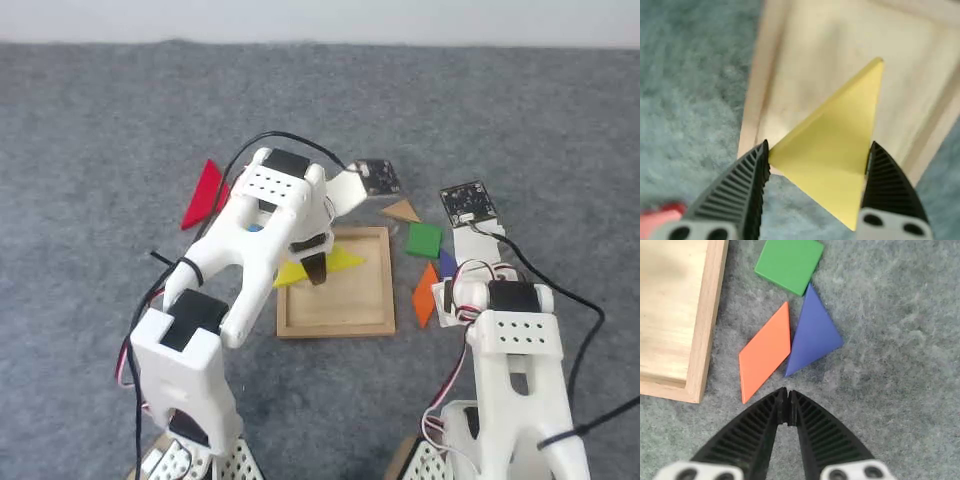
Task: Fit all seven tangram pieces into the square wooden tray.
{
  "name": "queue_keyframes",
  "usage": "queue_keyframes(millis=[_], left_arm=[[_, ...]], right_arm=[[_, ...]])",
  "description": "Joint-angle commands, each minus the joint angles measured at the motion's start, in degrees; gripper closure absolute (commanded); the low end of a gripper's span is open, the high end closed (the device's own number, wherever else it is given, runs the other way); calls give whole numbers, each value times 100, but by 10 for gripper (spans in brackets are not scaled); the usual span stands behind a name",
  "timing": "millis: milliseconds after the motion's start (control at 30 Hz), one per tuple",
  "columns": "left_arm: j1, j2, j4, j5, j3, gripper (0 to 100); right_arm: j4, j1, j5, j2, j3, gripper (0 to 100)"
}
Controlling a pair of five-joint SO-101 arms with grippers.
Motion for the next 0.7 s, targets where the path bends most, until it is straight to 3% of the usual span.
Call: queue_keyframes(millis=[0,233,533,667], left_arm=[[0,-255,79,-2312,-163,987],[44,-255,237,-5407,-154,986],[132,-255,0,-6822,-136,986],[255,-246,-9,-6840,-119,986]], right_arm=[[-110,4,-26,-75,-44,980],[-110,4,-18,-75,-44,980],[-233,426,-18,-75,-62,980],[-233,418,-18,-75,-62,980]])
